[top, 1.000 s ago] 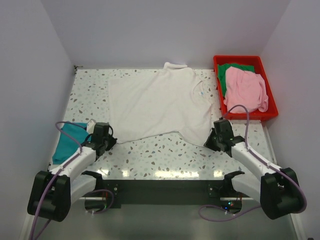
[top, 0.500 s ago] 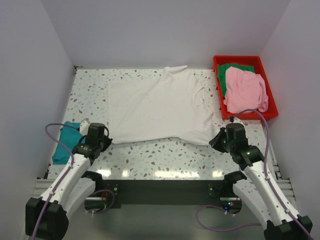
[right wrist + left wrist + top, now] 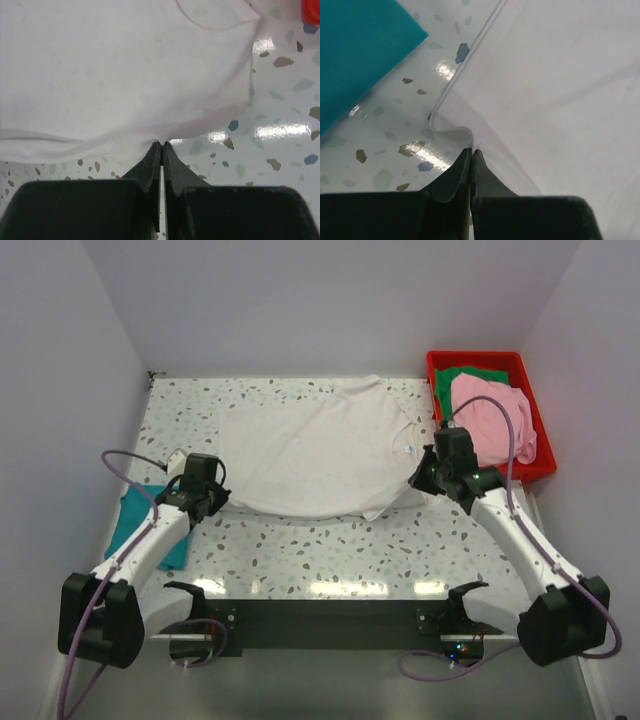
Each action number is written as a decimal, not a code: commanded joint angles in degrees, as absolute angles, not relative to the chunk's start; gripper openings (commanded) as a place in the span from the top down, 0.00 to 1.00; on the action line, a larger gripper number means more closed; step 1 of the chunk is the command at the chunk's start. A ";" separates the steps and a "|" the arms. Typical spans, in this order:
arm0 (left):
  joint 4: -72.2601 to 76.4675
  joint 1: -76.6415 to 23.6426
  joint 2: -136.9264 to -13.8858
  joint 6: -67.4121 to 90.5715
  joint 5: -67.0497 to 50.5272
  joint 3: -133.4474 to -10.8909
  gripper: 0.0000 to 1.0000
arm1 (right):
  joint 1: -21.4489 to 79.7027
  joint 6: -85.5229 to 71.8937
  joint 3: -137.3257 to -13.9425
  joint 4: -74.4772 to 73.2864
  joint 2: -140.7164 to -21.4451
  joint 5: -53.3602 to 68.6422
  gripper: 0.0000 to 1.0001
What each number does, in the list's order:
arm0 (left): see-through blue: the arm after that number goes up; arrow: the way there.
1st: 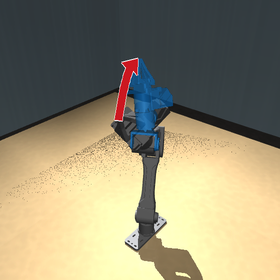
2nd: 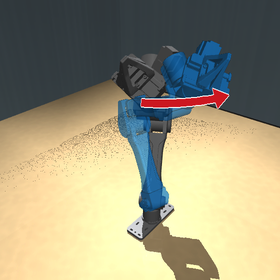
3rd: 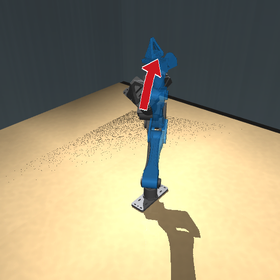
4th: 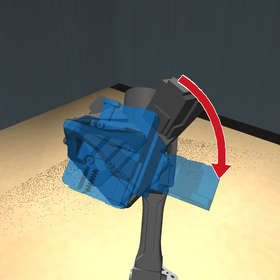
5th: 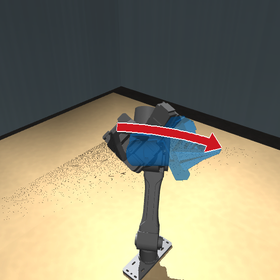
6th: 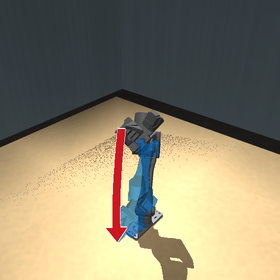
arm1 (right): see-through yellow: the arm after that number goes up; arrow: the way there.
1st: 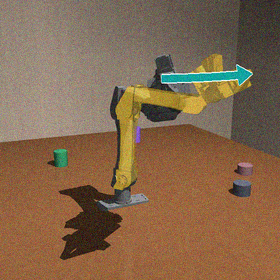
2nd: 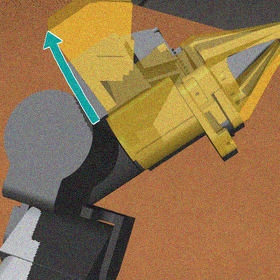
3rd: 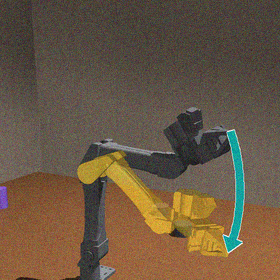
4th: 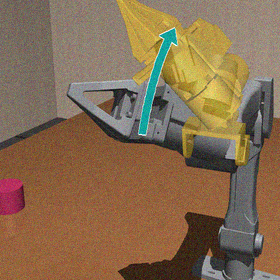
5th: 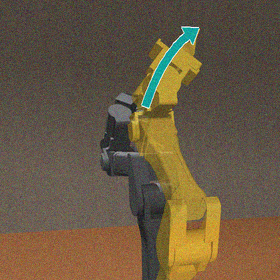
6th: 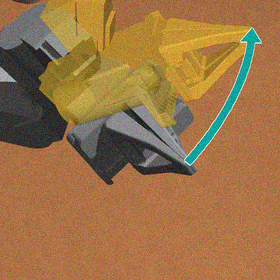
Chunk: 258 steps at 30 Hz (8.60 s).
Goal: Fold and stack the t-shirts
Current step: Fold the tshirt
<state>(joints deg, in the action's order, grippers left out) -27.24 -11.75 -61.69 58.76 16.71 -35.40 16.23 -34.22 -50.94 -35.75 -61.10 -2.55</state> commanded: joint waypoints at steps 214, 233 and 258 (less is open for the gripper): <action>-16.35 -1.67 -124.37 49.31 13.19 -89.47 0.95 | 10.28 -24.44 -116.37 -20.75 -136.58 -6.50 1.00; -7.91 -0.35 -117.69 47.99 8.44 -84.99 1.00 | 10.20 -22.33 -108.64 -14.33 -126.84 -7.65 1.00; -6.41 0.00 -118.56 47.46 8.78 -85.68 0.62 | 10.11 -20.30 -111.08 -15.90 -129.55 -6.06 0.57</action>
